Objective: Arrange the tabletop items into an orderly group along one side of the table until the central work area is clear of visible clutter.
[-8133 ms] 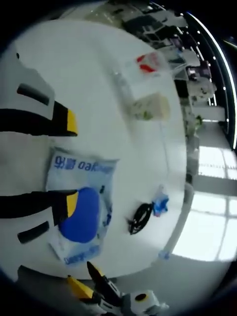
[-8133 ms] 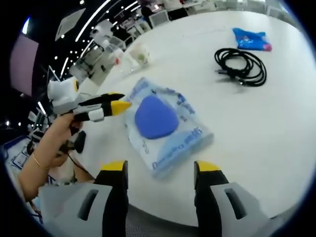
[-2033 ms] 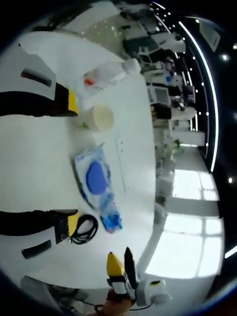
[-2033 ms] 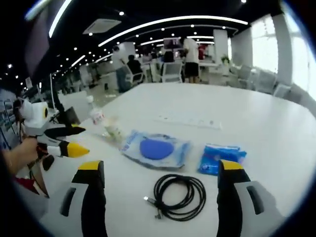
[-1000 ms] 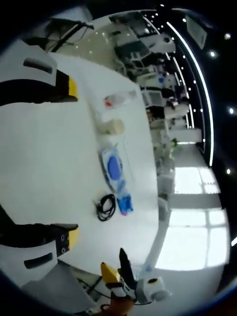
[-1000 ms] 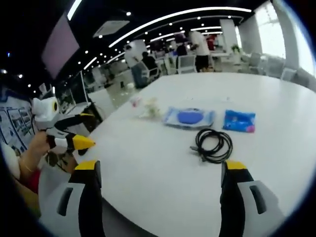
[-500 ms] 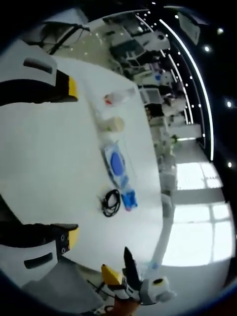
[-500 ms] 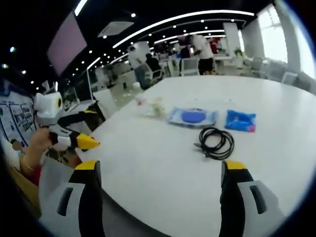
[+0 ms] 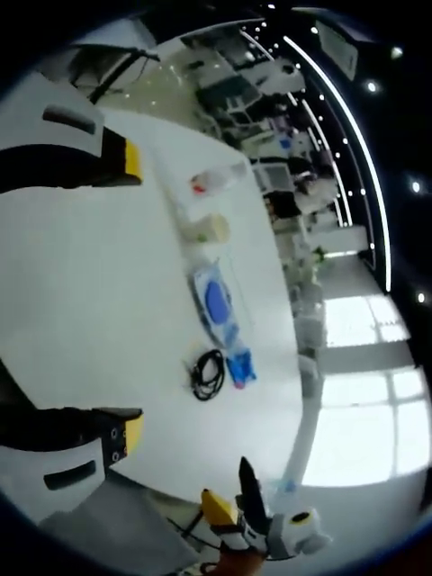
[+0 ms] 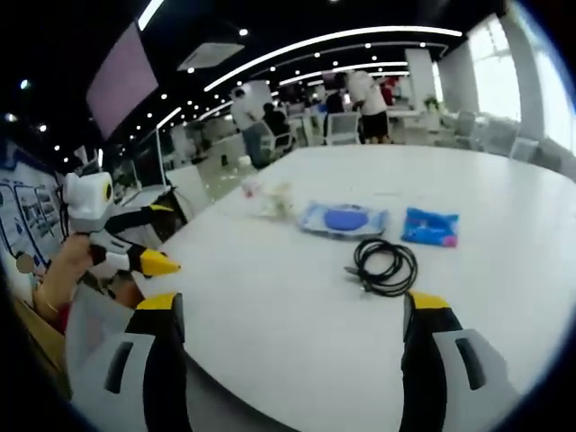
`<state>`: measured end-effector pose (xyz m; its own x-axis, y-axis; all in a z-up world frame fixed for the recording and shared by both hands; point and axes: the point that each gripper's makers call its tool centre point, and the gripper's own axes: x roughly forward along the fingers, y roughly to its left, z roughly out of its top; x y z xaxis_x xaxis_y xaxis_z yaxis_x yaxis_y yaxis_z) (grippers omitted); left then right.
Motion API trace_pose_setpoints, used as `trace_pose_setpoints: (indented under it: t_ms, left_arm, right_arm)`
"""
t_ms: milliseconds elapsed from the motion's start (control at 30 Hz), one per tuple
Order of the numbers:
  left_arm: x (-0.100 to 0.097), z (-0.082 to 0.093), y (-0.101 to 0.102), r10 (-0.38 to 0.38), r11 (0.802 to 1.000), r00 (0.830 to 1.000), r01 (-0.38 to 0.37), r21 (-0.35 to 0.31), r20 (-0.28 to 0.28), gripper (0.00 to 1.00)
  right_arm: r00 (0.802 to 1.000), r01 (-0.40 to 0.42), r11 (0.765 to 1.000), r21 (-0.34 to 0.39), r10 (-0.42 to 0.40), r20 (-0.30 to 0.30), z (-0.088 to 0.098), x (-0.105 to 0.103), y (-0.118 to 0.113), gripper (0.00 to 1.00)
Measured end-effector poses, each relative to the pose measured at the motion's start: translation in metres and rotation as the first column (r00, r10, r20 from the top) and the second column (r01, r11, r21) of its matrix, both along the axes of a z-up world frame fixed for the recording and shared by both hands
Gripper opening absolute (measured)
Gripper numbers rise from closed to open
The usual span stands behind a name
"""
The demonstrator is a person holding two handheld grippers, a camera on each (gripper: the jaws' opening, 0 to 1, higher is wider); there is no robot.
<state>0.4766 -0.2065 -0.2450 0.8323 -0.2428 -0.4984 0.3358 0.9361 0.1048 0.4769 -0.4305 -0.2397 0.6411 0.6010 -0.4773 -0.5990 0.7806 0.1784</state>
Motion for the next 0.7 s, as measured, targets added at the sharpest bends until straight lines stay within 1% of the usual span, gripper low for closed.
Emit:
trace_pose_setpoints:
  t_ms: [500, 633, 700]
  left_arm:
    - [-0.0017, -0.0038, 0.0019, -0.006, 1.0, 1.0, 0.006, 0.003, -0.019, 0.99]
    - [-0.0024, -0.0053, -0.0014, -0.02, 1.0, 1.0, 0.02, 0.012, -0.022, 0.99]
    - [-0.0029, -0.0064, -0.0035, -0.028, 0.999, 0.999, 0.029, 0.016, -0.024, 0.99]
  right_arm:
    - [1.0, -0.002, 1.0, -0.002, 0.002, -0.003, -0.0017, -0.0004, -0.0012, 1.0]
    - [1.0, -0.005, 1.0, 0.006, 0.005, -0.015, -0.0027, -0.0018, -0.0006, 1.0]
    - [1.0, -0.005, 1.0, -0.004, 0.005, -0.014, -0.0035, -0.0019, -0.0013, 1.0]
